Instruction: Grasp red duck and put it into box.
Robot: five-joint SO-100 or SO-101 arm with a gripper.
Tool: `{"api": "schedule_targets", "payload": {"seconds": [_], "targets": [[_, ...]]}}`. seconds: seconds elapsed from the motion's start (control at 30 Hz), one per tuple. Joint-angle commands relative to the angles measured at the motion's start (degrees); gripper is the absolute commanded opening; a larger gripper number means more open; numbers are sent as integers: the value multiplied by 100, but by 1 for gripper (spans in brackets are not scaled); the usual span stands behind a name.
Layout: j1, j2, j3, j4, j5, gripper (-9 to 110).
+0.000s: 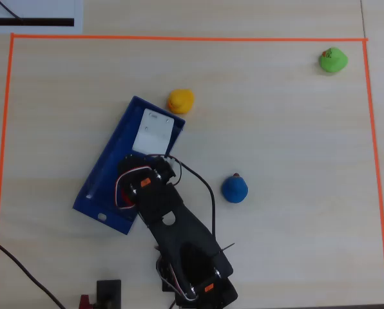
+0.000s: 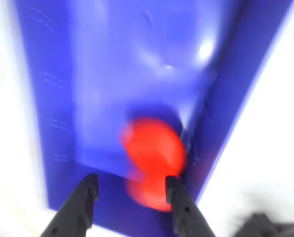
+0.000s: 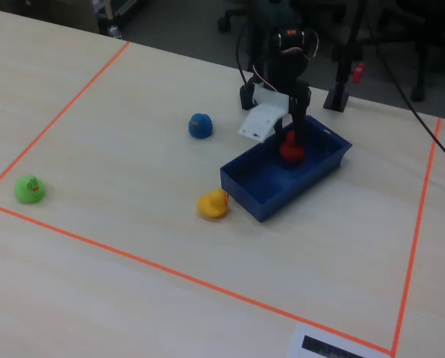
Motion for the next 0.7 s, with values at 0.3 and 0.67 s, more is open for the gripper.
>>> {"api": "schedule_targets", "payload": {"seconds": [0.3,0.67], "targets": [[2839,-185,-1274,-2127,-1951,0],[3313,1767,2320,-4816,-2804,0]]}}
